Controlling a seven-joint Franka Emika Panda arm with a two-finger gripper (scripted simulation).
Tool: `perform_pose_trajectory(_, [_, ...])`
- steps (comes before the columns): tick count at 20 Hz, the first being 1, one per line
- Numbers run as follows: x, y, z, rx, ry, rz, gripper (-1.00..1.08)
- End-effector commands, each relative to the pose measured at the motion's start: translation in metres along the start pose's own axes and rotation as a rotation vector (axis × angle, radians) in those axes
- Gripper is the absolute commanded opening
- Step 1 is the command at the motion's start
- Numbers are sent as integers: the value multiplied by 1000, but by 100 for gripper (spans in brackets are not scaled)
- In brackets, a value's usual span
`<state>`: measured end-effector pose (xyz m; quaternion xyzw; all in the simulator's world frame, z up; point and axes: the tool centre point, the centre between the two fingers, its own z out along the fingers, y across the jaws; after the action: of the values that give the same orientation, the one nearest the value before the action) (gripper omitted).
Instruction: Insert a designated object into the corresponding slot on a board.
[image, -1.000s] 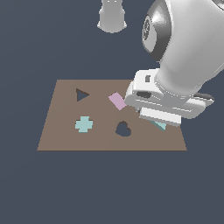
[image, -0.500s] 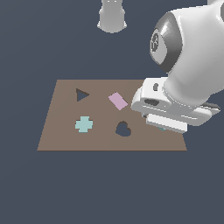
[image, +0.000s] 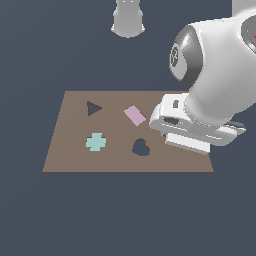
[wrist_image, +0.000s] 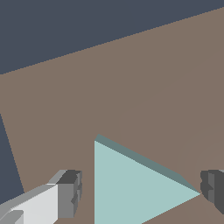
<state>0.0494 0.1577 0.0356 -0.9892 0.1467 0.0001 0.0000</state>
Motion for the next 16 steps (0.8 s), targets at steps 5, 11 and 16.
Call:
perform_pose_trajectory(5, [0, 0, 6, 0, 0, 1, -100])
perform_pose_trajectory(11, [0, 0, 6, 0, 0, 1, -100])
perform_pose_trajectory(16, [0, 1, 5, 1, 1, 3, -100])
